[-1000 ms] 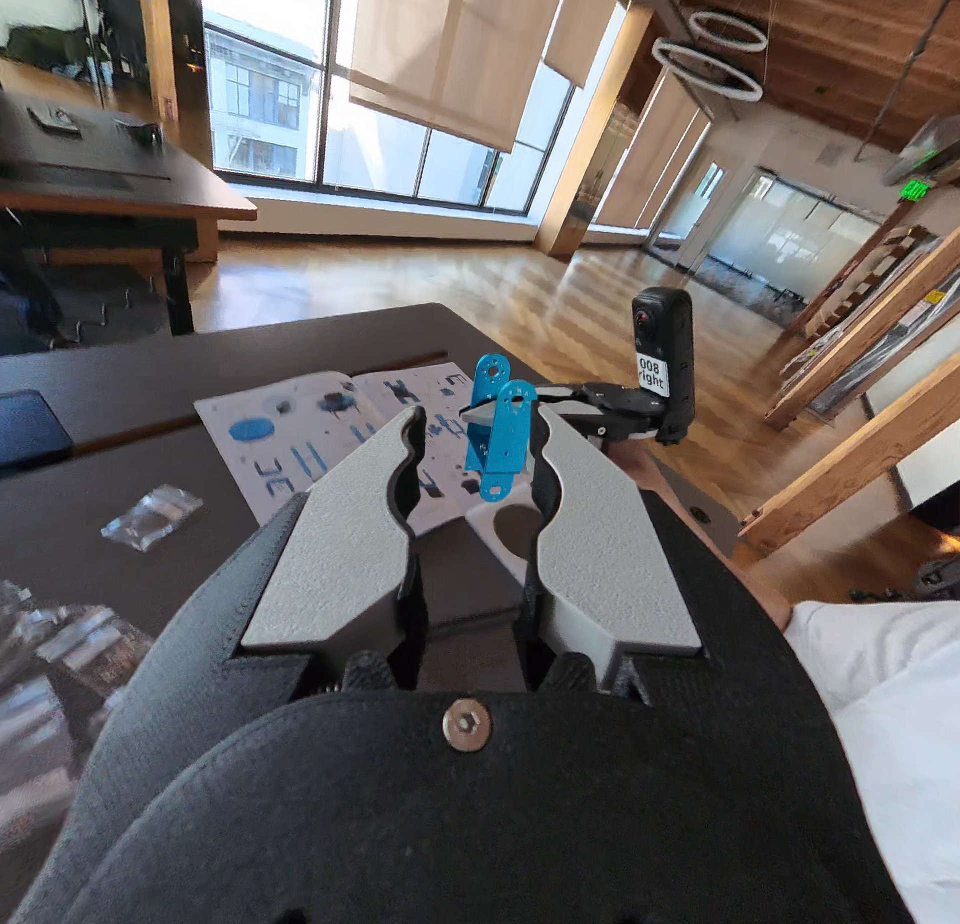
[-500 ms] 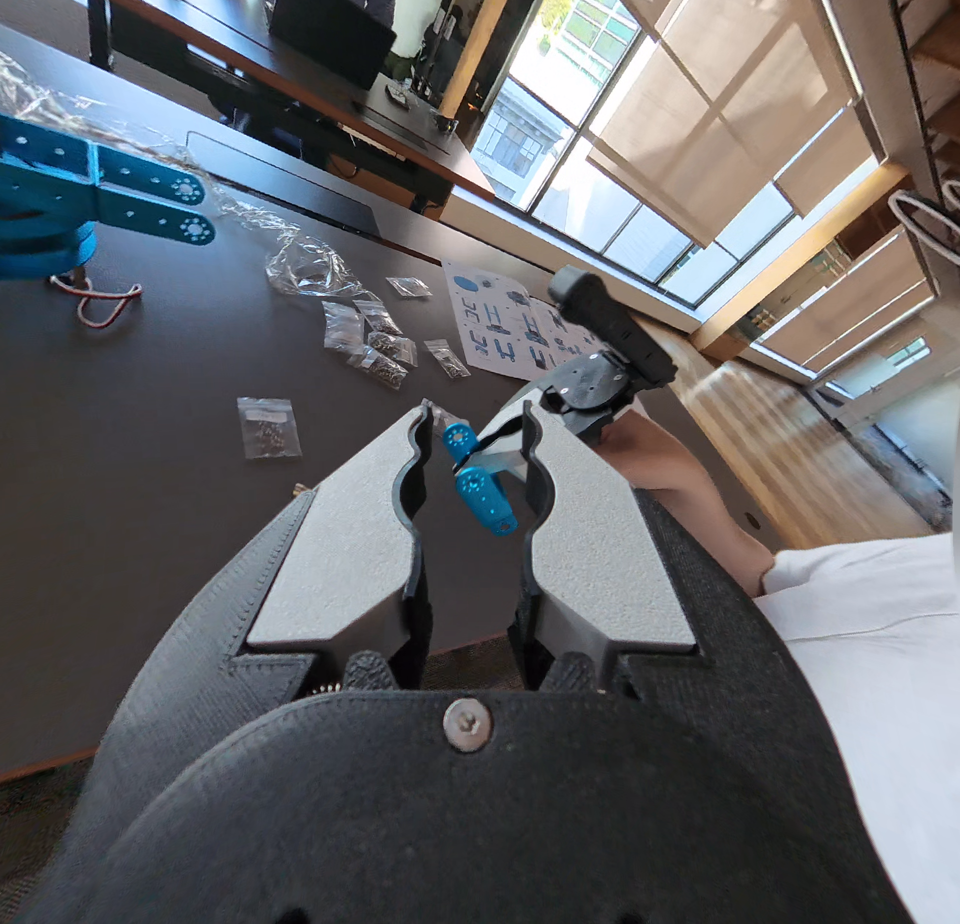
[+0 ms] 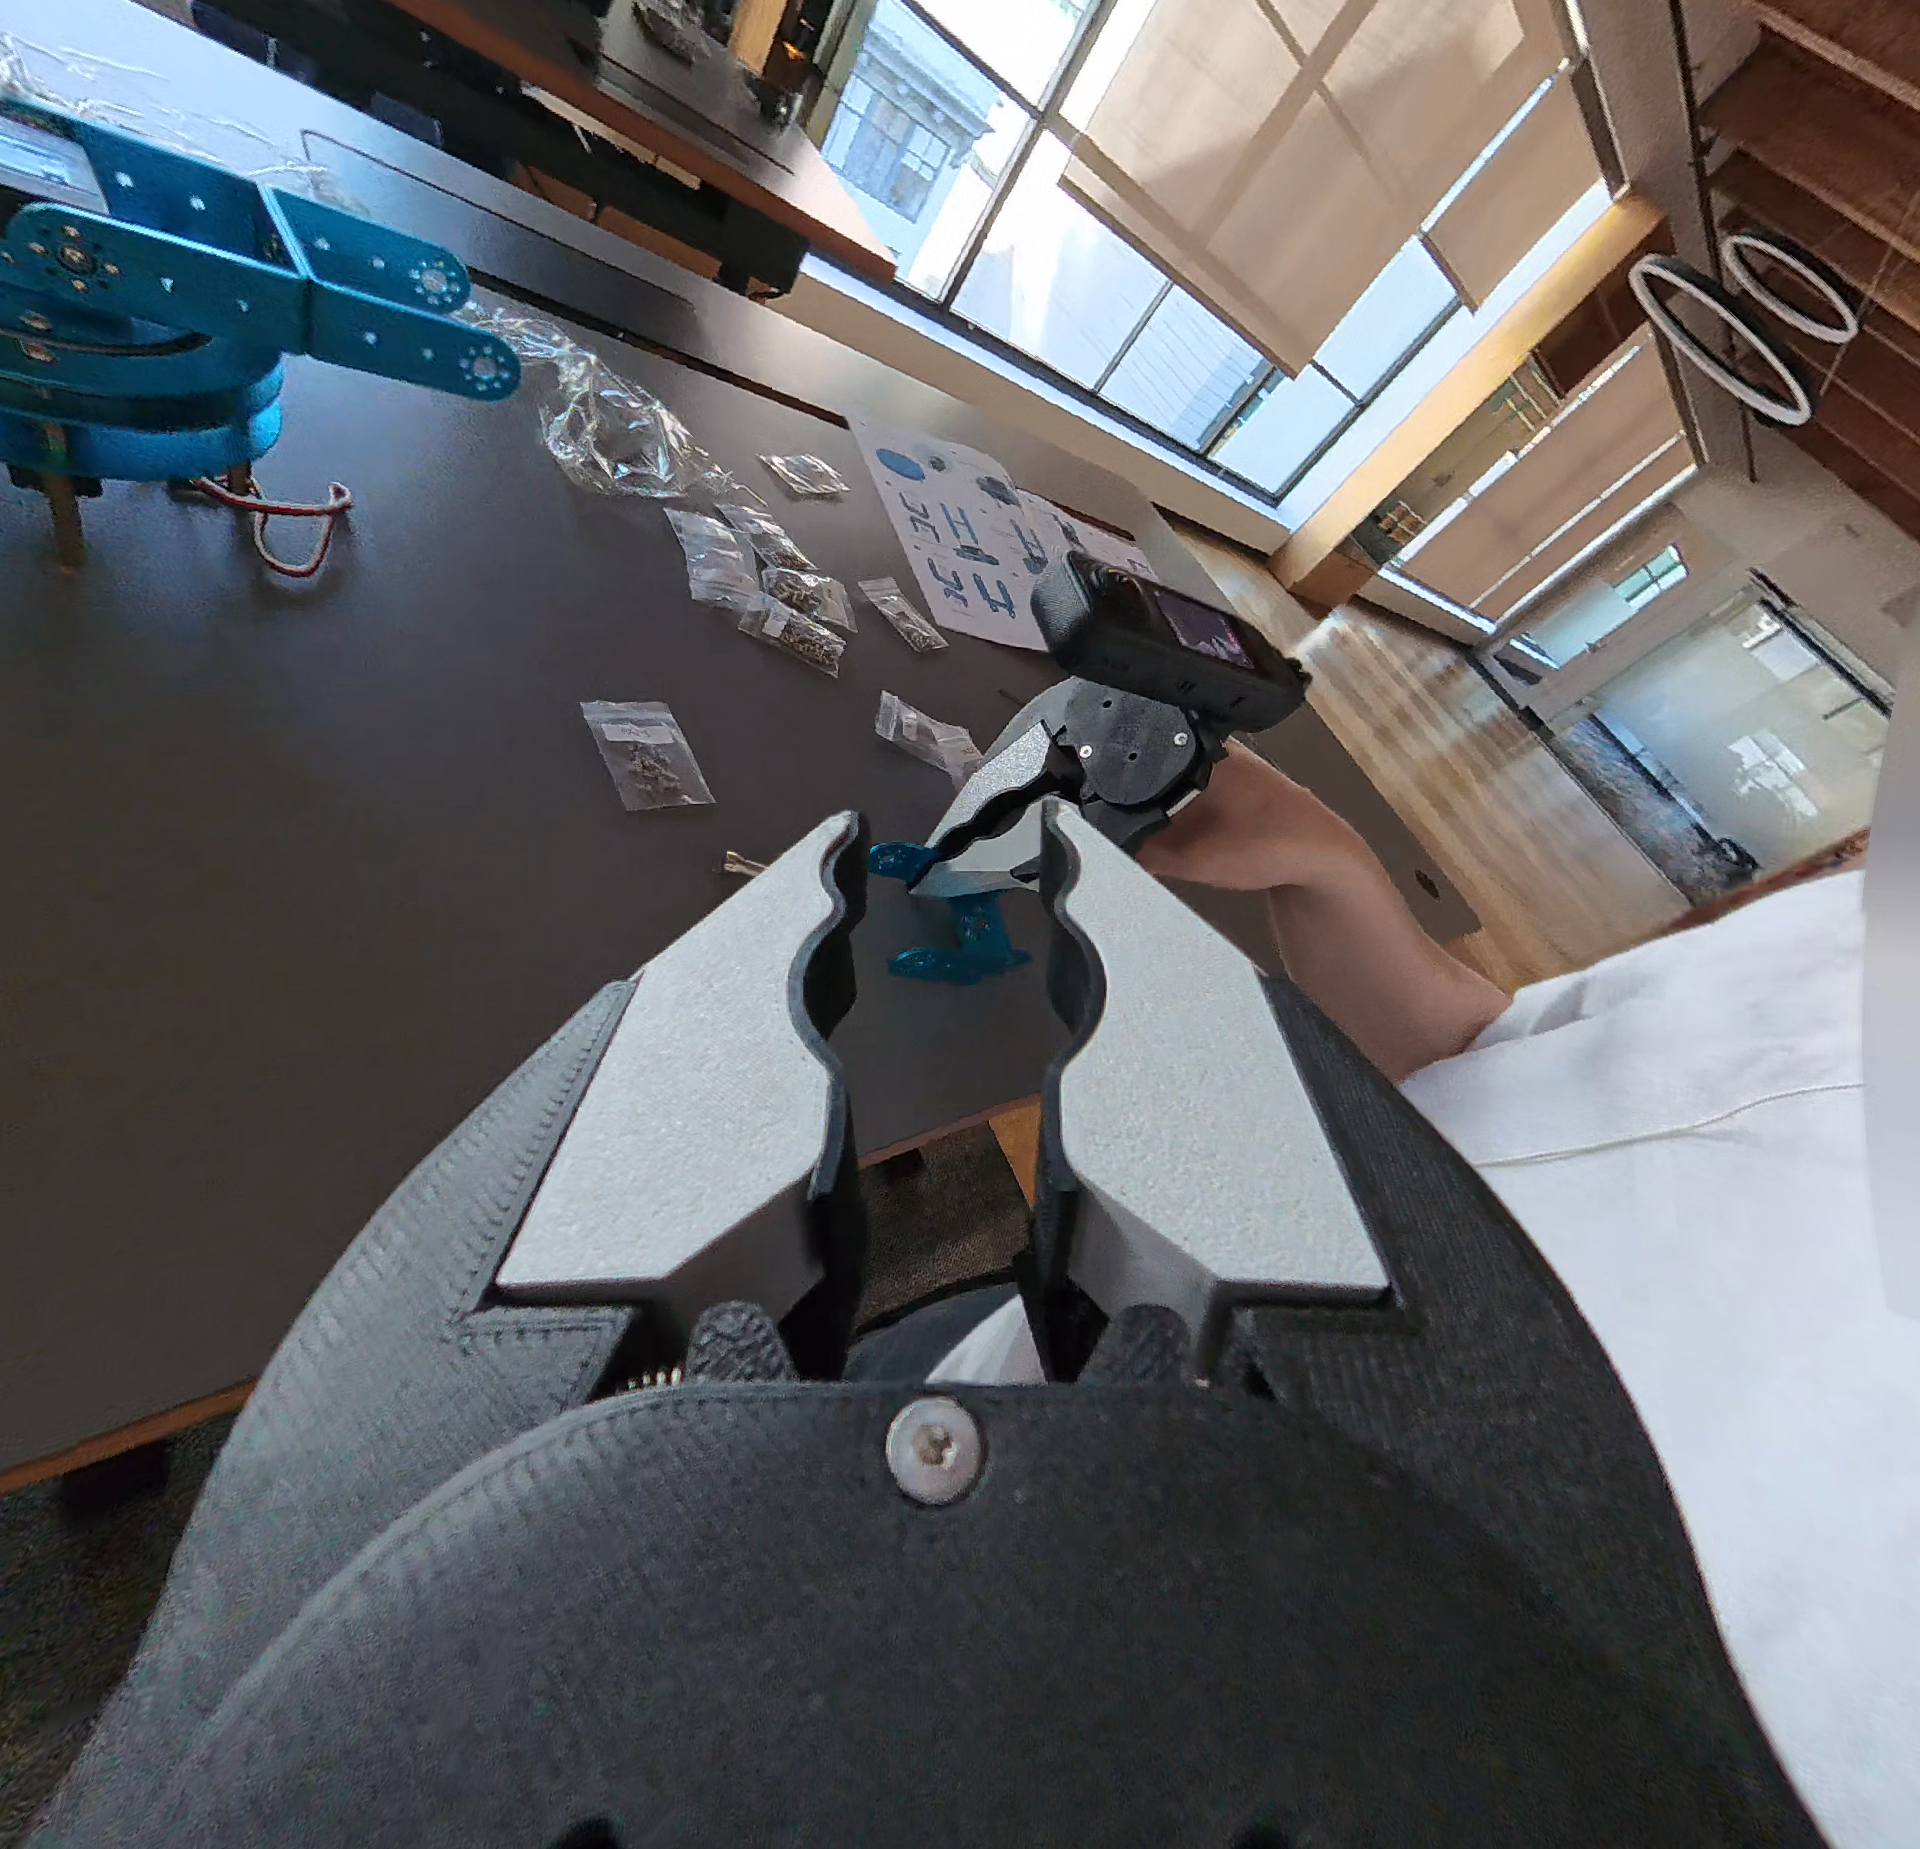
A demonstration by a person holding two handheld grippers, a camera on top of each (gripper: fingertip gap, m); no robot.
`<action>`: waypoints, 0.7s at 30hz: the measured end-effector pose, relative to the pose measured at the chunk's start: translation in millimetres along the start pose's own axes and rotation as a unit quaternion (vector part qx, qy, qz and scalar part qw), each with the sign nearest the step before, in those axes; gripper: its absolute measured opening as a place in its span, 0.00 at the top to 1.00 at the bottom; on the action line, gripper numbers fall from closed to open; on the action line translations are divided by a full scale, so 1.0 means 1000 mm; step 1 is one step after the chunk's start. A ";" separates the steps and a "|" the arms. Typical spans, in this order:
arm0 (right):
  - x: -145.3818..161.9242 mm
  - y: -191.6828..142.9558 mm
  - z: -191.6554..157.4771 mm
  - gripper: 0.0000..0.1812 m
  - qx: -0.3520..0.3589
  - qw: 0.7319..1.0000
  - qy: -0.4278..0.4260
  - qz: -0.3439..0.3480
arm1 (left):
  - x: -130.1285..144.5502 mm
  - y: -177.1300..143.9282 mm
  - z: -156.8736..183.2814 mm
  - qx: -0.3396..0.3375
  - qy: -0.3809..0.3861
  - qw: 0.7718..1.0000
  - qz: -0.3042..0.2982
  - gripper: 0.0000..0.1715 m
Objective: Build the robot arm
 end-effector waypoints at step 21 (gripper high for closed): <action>0.213 -0.164 0.104 0.65 0.253 0.934 0.189 0.168 | 0.056 0.054 -0.051 0.153 0.172 0.962 -0.145 0.75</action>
Point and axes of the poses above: each gripper's, where its closed fingertips meet, y out along the fingers, x out of its underside, z = x × y across the jaws, the point moved 1 cm from there along -y, back along the fingers, and after that the axes turned 7 degrees about z, right-handed, at the moved point
